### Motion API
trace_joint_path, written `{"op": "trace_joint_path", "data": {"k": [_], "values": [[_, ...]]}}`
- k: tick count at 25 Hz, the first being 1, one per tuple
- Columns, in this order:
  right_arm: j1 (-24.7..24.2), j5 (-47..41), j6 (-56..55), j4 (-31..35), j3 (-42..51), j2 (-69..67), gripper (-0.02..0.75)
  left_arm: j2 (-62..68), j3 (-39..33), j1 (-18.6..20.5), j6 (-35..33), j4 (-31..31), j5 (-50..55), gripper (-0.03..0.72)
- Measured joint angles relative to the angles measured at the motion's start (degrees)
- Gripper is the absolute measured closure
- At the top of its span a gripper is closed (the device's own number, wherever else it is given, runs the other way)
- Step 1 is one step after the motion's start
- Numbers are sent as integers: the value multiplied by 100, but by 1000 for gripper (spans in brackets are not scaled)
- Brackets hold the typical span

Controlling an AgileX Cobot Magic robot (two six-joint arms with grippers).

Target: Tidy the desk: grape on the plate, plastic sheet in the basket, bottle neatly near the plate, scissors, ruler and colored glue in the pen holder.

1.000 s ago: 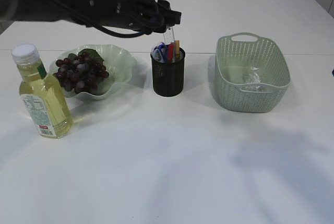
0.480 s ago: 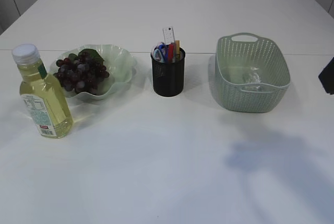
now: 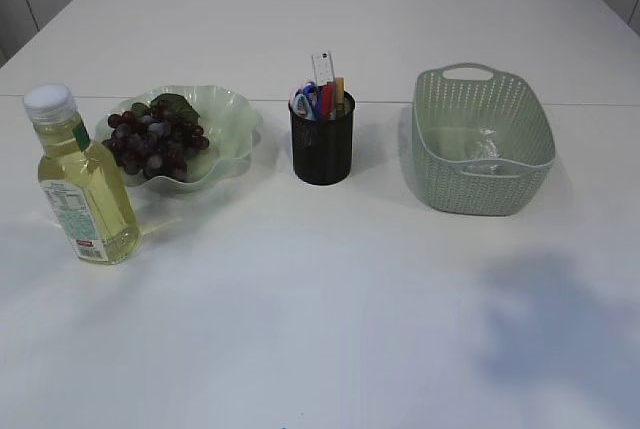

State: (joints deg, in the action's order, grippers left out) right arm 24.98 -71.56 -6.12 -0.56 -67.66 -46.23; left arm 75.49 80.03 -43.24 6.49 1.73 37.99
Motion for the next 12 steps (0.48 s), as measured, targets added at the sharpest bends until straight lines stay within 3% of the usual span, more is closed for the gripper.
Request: {"op": "trace_joint_path", "data": {"k": [6,12], "values": [[0,-91,262,-217,151,1219,242,-1226,-1127,-813,0,0,-552,130],[0,-115,612,-101,1207,2596,245,-2592,-2267,-955,0,25,-943,130]]}}
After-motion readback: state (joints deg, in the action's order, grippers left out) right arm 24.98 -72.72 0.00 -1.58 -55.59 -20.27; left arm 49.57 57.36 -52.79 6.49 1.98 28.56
